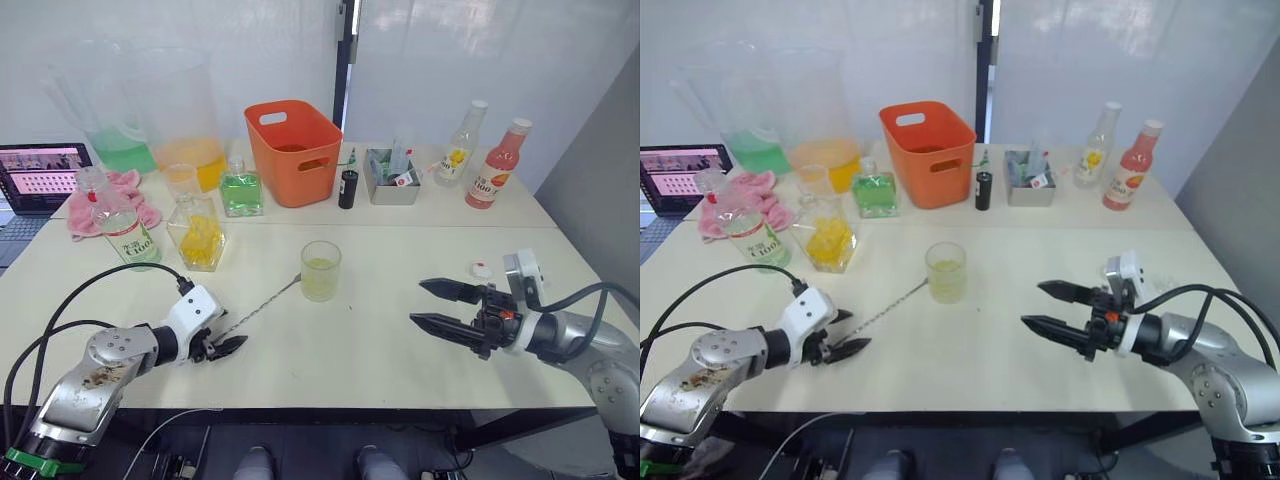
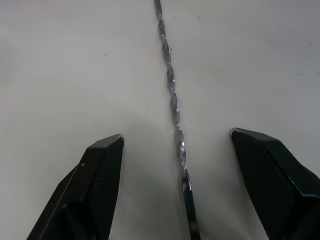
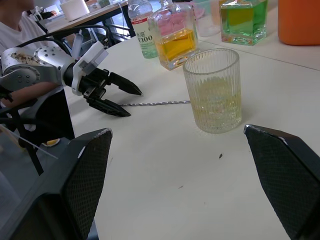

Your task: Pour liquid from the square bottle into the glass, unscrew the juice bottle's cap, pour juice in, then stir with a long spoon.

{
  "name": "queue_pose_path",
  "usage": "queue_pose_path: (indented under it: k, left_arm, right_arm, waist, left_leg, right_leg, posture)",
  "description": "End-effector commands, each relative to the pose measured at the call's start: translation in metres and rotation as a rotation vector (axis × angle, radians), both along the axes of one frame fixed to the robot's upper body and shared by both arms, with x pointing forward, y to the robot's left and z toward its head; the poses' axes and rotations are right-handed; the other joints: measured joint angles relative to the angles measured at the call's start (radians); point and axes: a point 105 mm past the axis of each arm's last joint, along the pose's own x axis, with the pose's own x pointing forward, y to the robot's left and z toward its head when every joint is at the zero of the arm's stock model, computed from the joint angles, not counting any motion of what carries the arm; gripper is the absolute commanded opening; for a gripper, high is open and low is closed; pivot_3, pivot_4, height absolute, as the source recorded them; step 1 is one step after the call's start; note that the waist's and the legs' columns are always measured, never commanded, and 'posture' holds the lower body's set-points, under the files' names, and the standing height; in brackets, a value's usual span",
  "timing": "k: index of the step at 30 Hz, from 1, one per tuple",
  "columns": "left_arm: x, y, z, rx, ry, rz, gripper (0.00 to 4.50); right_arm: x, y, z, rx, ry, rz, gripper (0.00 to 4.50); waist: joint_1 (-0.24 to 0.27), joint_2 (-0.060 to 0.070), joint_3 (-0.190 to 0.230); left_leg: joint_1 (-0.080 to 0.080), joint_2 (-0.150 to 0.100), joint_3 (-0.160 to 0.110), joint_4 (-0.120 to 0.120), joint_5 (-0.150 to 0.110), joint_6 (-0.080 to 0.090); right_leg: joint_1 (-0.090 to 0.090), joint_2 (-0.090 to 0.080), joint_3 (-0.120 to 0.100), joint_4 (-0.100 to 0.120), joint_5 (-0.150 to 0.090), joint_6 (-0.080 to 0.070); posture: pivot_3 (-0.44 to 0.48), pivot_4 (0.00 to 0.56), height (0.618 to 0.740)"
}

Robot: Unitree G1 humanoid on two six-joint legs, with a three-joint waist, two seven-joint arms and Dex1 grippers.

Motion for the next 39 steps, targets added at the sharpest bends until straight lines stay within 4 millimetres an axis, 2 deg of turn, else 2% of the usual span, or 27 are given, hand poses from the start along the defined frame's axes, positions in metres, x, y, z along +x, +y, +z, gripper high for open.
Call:
queue_pose_path:
  k: [1,8,10,14,19,25,32,36,39]
  left_arm:
    - [-0.01,-0.001,-0.029,0.044,0.149,0.018,2.79]
    - [-0.017,0.002,-0.042,0.044,0.26,0.044,0.41]
    - [-0.016,0.005,-0.044,0.061,0.248,0.06,0.08]
    - [-0.013,0.006,-0.041,0.03,0.222,0.097,0.08]
    - [-0.005,0.012,-0.014,-0.067,0.103,0.165,0.08]
    - [0.006,0.026,0.008,-0.122,0.002,0.273,0.08]
    - [0.019,0.006,0.069,-0.303,-0.284,0.183,0.08]
    - [0.024,-0.004,0.111,-0.427,-0.454,0.15,0.08]
    - [0.024,-0.017,0.126,-0.482,-0.474,0.097,0.08]
  right_arm:
    - [0.003,0.002,0.013,0.006,-0.075,-0.014,4.5]
    - [0.005,0.006,0.02,-0.006,-0.11,-0.015,4.5]
    - [0.006,0.006,0.023,-0.014,-0.125,-0.018,4.5]
    - [0.008,0.008,0.028,-0.013,-0.144,-0.017,4.5]
    - [0.007,0.01,0.036,-0.011,-0.149,0.004,4.5]
    - [0.014,0.01,0.04,-0.004,-0.153,-0.008,4.5]
    - [0.025,0.017,0.05,0.044,-0.159,-0.029,4.5]
    - [0.034,0.022,0.069,0.142,-0.198,-0.09,4.5]
    - [0.037,0.033,0.075,0.161,-0.205,-0.092,4.5]
  waist:
    - [0.001,0.002,-0.001]
    - [0.001,0.01,-0.008]
    - [-0.002,0.013,-0.01]
    - [-0.002,0.016,-0.012]
    - [-0.002,0.015,-0.012]
    - [-0.008,0.013,-0.01]
    - [0.002,0.007,-0.007]
    - [0.003,0.006,-0.006]
    - [0.002,0.006,-0.006]
  left_leg:
    - [0.0,0.0,0.0,0.0,0.0,0.0]
    - [0.002,0.0,0.0,0.0,0.0,0.0]
    - [0.002,0.0,0.0,0.0,0.0,0.0]
    - [0.004,0.0,0.0,-0.001,0.0,0.0]
    - [0.004,0.0,0.0,0.0,0.0,0.0]
    - [0.004,0.0,0.0,-0.001,0.001,0.002]
    - [-0.001,0.0,0.0,0.0,0.001,0.002]
    - [-0.003,0.0,0.0,0.0,0.002,0.004]
    - [-0.004,0.0,0.0,0.0,0.002,0.004]
  right_leg:
    - [0.0,0.0,0.0,0.0,0.0,0.0]
    - [0.002,0.0,0.0,0.0,0.0,0.0]
    - [0.002,0.0,0.0,0.0,0.0,0.0]
    - [0.002,0.0,0.001,0.0,-0.001,0.0]
    - [0.002,0.0,0.001,0.0,-0.001,0.0]
    - [0.001,0.0,0.001,0.001,-0.001,0.0]
    - [-0.001,0.0,0.0,0.0,0.0,-0.001]
    - [-0.002,0.0,0.0,0.0,0.0,0.0]
    - [-0.002,0.0,0.0,0.0,0.001,0.002]
  posture:
    - [0.0,0.15,0.725]
    - [0.0,0.15,0.725]
    - [0.0,0.15,0.725]
    - [0.0,0.15,0.725]
    - [0.0,0.15,0.725]
    - [0.0,0.15,0.725]
    - [0.0,0.15,0.725]
    - [0.0,0.15,0.725]
    - [0.0,0.15,0.725]
